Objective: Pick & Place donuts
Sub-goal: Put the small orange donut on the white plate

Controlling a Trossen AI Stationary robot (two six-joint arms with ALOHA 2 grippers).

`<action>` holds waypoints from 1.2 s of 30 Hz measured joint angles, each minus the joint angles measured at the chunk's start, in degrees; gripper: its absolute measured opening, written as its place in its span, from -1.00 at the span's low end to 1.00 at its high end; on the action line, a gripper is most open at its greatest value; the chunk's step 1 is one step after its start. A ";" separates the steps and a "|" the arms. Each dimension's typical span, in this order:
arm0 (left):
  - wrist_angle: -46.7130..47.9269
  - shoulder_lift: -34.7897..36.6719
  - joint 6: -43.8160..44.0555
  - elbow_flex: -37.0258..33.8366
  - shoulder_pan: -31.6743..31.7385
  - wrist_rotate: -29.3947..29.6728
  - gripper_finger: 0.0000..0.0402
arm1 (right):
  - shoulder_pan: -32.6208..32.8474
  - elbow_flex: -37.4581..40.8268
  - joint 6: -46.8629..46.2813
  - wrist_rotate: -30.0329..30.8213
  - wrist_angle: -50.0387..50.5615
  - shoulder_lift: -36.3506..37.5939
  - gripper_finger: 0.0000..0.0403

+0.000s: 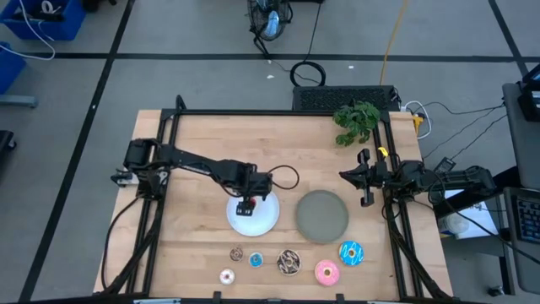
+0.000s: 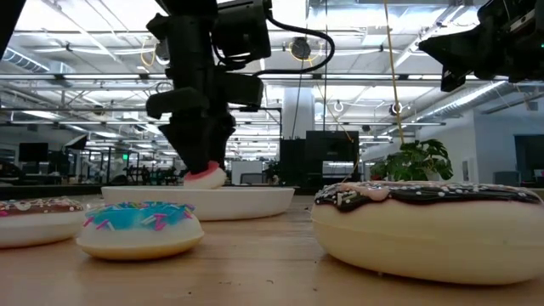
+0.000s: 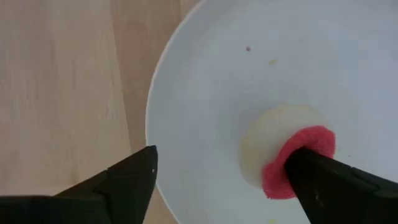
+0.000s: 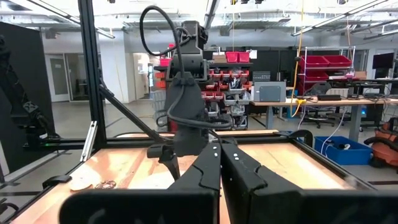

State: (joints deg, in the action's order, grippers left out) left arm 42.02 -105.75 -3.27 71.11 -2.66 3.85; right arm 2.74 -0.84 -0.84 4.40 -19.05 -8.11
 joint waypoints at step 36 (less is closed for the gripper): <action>-0.72 0.01 -2.50 0.00 -2.79 -0.90 -0.11 | 0.00 0.02 0.00 0.00 0.04 -0.01 -1.00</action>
State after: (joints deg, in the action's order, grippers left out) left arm 41.30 -105.74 -5.77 71.11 -5.45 2.94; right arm 2.74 -0.82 -0.84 4.40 -19.00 -8.12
